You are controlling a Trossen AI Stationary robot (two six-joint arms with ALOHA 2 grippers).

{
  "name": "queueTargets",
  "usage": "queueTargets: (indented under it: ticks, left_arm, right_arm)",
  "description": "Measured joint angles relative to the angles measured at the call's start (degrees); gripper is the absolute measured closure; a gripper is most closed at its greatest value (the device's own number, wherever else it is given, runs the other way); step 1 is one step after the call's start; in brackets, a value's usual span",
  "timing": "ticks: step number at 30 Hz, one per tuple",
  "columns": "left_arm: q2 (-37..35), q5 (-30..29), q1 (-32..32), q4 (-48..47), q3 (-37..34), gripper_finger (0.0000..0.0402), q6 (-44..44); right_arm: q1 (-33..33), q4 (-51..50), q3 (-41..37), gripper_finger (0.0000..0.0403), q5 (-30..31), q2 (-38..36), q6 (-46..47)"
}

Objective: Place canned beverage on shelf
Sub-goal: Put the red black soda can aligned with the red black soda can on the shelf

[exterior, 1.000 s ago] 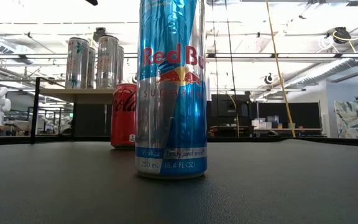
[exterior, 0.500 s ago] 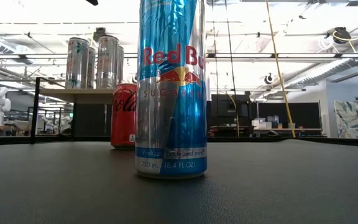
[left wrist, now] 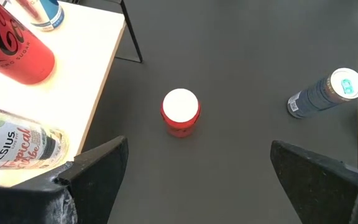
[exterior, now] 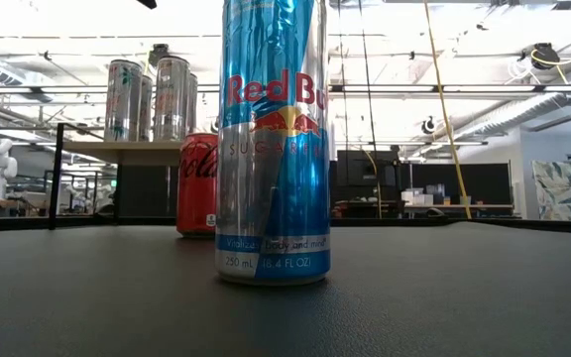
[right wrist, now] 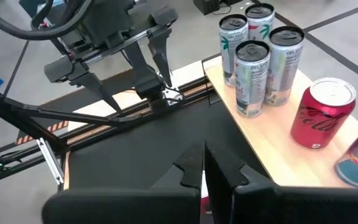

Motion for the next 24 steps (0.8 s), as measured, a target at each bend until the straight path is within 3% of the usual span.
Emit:
queueTargets:
  ticks: [8, 12, 17, 24]
  left_arm:
    - [0.00, 0.00, 0.00, 0.00, 0.00, 0.0011, 0.00]
    - [0.00, -0.02, 0.00, 0.00, 0.00, 0.0011, 0.00]
    - [0.00, -0.02, 0.00, 0.00, 0.00, 0.0011, 0.00]
    - [0.02, -0.02, -0.02, 0.00, 0.00, 0.0011, 0.00]
  right_arm:
    - [0.00, 0.41, 0.03, 0.0398, 0.32, 0.39, -2.00]
    - [-0.02, -0.87, 0.04, 0.0360, 0.32, 1.90, -3.54]
    - [0.12, 0.70, 0.04, 0.0261, 0.02, 2.65, -6.70]
    - [0.48, -2.09, 0.00, 0.0076, 0.02, 3.89, -7.92]
